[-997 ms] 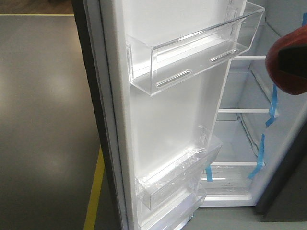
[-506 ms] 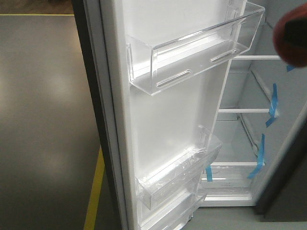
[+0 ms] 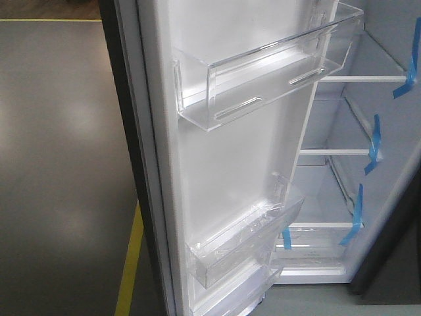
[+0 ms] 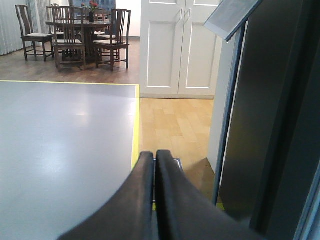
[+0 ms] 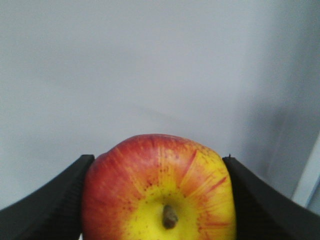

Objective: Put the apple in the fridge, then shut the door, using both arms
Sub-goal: 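Lower the apple into the upper door shelf and open the right gripper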

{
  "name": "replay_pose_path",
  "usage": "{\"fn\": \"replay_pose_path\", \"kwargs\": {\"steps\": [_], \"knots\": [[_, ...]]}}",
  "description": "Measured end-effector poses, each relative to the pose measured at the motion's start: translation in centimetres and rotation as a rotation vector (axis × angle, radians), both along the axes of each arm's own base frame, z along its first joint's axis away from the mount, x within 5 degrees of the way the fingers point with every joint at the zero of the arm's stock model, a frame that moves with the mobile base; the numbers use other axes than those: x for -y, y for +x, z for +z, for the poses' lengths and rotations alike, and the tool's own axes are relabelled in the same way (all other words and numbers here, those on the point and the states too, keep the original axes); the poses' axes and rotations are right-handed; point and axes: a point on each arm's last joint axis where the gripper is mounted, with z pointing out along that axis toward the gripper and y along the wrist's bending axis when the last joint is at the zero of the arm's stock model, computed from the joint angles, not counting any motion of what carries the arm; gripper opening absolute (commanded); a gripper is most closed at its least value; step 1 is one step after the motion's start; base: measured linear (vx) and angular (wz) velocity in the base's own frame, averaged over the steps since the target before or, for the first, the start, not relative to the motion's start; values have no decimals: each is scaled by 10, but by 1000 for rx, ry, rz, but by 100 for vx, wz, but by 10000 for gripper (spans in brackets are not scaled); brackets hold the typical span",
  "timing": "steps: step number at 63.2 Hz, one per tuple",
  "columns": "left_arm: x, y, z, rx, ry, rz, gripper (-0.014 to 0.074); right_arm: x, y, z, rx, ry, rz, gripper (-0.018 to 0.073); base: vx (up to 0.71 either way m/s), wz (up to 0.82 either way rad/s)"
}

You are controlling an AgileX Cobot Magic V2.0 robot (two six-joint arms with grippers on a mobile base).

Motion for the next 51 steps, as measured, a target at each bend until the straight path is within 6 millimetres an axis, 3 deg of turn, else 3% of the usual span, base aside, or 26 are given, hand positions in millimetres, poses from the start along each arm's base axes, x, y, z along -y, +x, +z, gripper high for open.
{"fn": "replay_pose_path", "kwargs": {"steps": [8, 14, 35, 41, 51], "knots": [[0, 0, 0, 0, 0, 0, -6, -1, 37, -22, -64, -17, 25, 38, 0, 0], [0, 0, 0, 0, 0, 0, -6, -3, 55, -38, -115, -27, 45, 117, 0, 0], [0, 0, 0, 0, 0, 0, -6, -4, 60, -45, -146, -42, 71, 582, 0, 0], [0, 0, 0, 0, 0, 0, -6, -4, 60, -45, -143, -37, 70, 622, 0, 0], [0, 0, 0, 0, 0, 0, -6, -4, 60, -44, -142, -31, 72, 570, 0, 0]]}}
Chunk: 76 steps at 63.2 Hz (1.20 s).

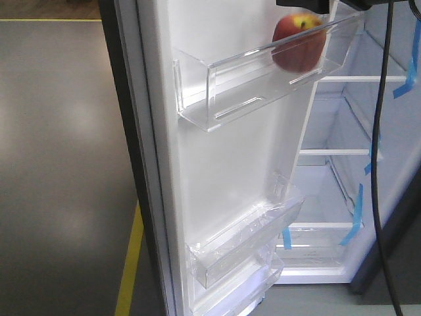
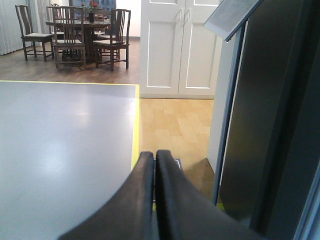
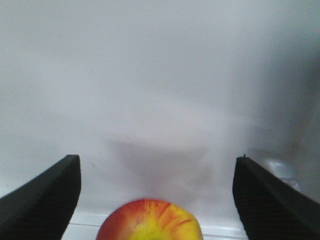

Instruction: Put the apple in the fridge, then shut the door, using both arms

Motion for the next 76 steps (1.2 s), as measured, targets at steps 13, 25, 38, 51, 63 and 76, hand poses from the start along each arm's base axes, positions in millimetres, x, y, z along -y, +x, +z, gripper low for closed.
{"fn": "replay_pose_path", "kwargs": {"steps": [13, 25, 38, 51, 63, 76], "knots": [[0, 0, 0, 0, 0, 0, -6, 0, -13, 14, 39, 1, 0, 311, 0, 0], [0, 0, 0, 0, 0, 0, -6, 0, -56, 54, 149, -2, 9, -17, 0, 0], [1, 0, 2, 17, -59, -4, -6, -3, -121, 90, 233, -40, 74, -5, 0, 0], [2, 0, 5, 39, -335, -12, -6, -2, -179, 96, 280, -53, 75, -5, 0, 0], [3, 0, 6, 48, -561, -17, -6, 3, -223, 37, 229, -38, -5, -5, 0, 0], [2, 0, 9, 65, -896, -17, -6, 11, -288, -45, 243, -20, -131, -5, 0, 0]]}}
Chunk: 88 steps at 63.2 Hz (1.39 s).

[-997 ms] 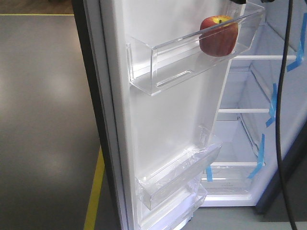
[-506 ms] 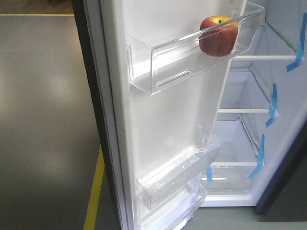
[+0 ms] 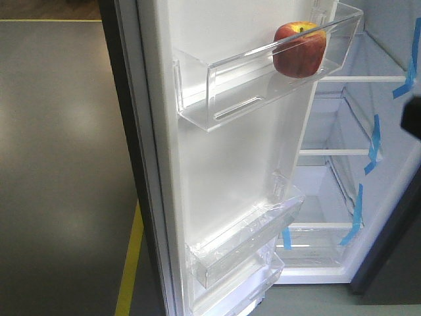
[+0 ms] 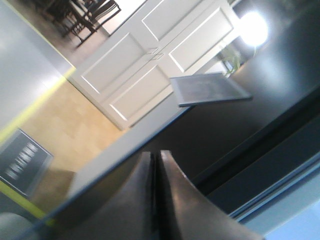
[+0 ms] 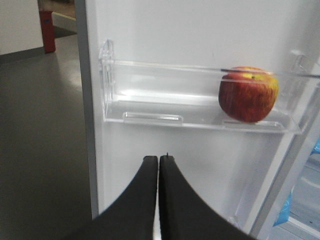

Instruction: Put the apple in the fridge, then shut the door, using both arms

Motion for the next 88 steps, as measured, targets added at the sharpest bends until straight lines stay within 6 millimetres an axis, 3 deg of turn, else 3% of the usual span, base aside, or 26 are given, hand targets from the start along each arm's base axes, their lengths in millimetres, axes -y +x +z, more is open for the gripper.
{"fn": "replay_pose_path", "kwargs": {"steps": [8, 15, 23, 32, 38, 48, 53, 65, 77, 88], "knots": [[0, 0, 1, 4, -158, -3, -6, 4, -37, -39, 77, 26, -57, -5, 0, 0], [0, 0, 1, 3, -217, -6, -6, 8, -57, -65, 139, 65, -108, -5, 0, 0], [0, 0, 1, -1, -353, -15, -6, 10, -64, -87, 140, 97, -128, -5, 0, 0], [2, -1, 6, -8, -473, -50, -6, 10, -63, -97, 112, 113, -131, -3, 0, 0], [4, -7, 35, 68, -442, -86, -6, 9, -62, -97, 110, 133, -132, -3, 0, 0], [0, -26, 104, 289, -288, -62, -6, 10, -62, -96, 120, 158, -138, -3, 0, 0], [0, -21, 127, 290, -228, -50, -6, 10, -62, -95, 125, 173, -139, -3, 0, 0], [6, 26, 174, 169, -42, -66, -3, 11, -62, -93, 135, 189, -148, -3, 0, 0], [18, 99, 218, 58, 150, -162, 3, 10, -62, -93, 132, 199, -145, -3, 0, 0], [29, 166, 253, 21, 225, -272, 10, 10, -62, -93, 127, 207, -138, -3, 0, 0]]}}
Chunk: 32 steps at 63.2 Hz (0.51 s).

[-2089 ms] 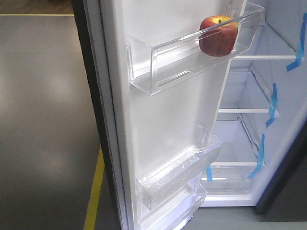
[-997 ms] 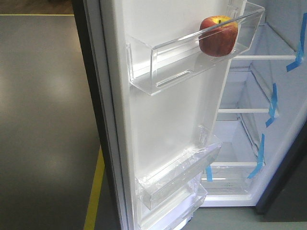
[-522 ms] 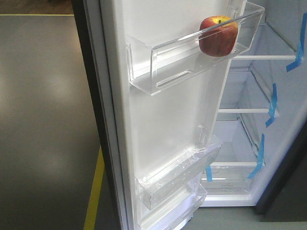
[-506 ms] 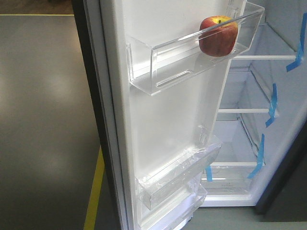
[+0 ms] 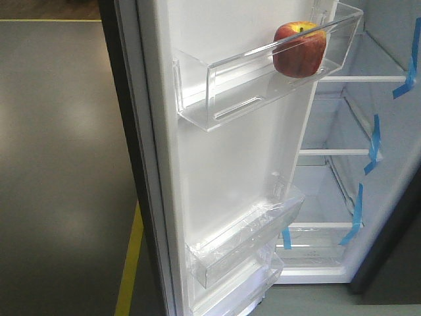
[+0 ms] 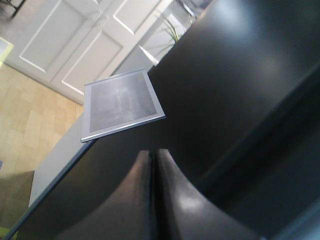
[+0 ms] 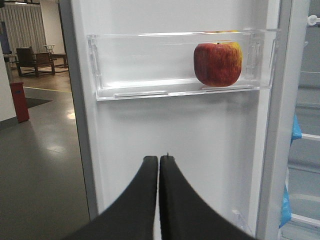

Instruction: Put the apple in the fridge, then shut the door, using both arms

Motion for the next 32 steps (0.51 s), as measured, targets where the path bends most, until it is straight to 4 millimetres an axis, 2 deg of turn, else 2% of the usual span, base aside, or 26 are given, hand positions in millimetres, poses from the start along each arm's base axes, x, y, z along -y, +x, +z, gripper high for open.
{"fn": "replay_pose_path", "kwargs": {"steps": [7, 16, 32], "knots": [[7, 43, 7, -42, 0, -67, 34, -1, -1, -1, -11, -4, 13, -3, 0, 0], [15, 80, 14, -66, -101, -156, 98, -2, -1, -2, -19, -7, 22, -3, 0, 0], [25, 120, 8, -70, -281, -294, 274, -4, -2, -4, -37, -17, 44, -3, 0, 0]]}}
